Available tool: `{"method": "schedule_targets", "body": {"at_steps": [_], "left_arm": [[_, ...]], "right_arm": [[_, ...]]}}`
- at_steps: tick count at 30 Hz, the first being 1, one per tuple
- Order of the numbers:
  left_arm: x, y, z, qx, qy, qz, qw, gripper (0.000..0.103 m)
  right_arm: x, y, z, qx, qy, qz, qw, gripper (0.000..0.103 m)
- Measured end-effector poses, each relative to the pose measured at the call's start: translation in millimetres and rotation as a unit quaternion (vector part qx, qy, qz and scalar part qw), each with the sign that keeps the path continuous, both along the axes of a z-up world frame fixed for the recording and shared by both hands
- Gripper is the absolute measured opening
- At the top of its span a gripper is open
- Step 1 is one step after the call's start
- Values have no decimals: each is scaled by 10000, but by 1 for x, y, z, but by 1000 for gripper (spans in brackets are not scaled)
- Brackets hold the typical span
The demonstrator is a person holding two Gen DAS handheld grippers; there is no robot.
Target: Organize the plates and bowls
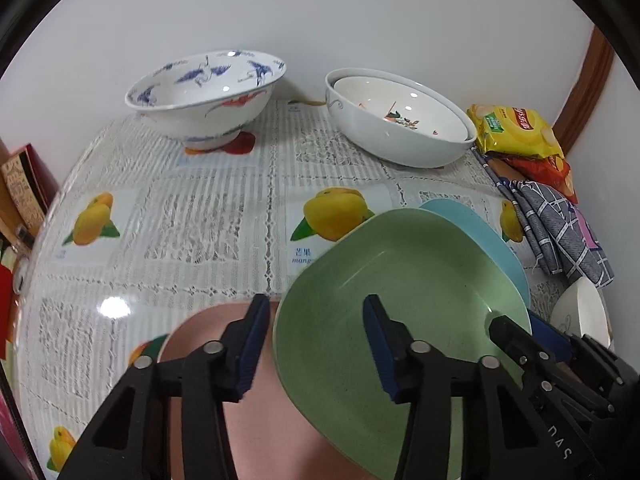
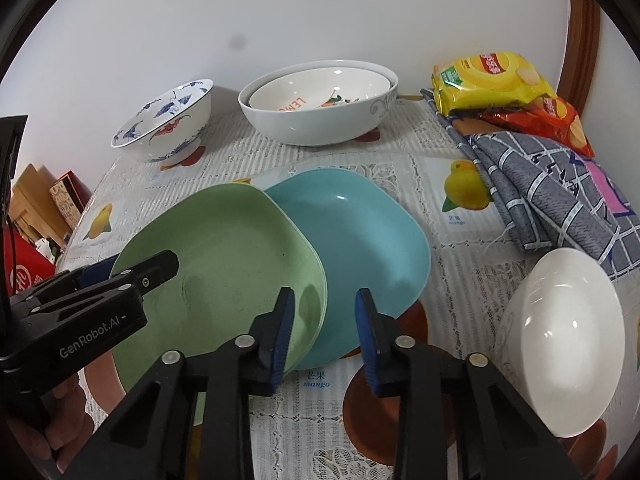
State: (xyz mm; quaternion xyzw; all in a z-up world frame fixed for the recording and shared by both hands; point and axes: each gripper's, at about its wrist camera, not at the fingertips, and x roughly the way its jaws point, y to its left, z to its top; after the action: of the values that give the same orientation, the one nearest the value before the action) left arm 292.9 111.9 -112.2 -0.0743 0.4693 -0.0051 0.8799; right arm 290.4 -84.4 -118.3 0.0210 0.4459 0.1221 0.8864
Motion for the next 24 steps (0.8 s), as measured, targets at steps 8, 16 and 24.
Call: {"method": "schedule_targets", "body": {"at_steps": [8, 16, 24], "left_arm": [[-3, 4, -2, -122, -8, 25, 9999, 21], [-14, 10, 11, -164, -87, 74, 9998, 18], [-32, 13, 32, -132, -226, 112, 9996, 18]], "right_arm": [[0, 4, -5, 20, 27, -14, 10000, 14], [-7, 1, 4, 257, -7, -121, 9996, 12], [-23, 0, 21, 378, -120, -125, 9991, 12]]}}
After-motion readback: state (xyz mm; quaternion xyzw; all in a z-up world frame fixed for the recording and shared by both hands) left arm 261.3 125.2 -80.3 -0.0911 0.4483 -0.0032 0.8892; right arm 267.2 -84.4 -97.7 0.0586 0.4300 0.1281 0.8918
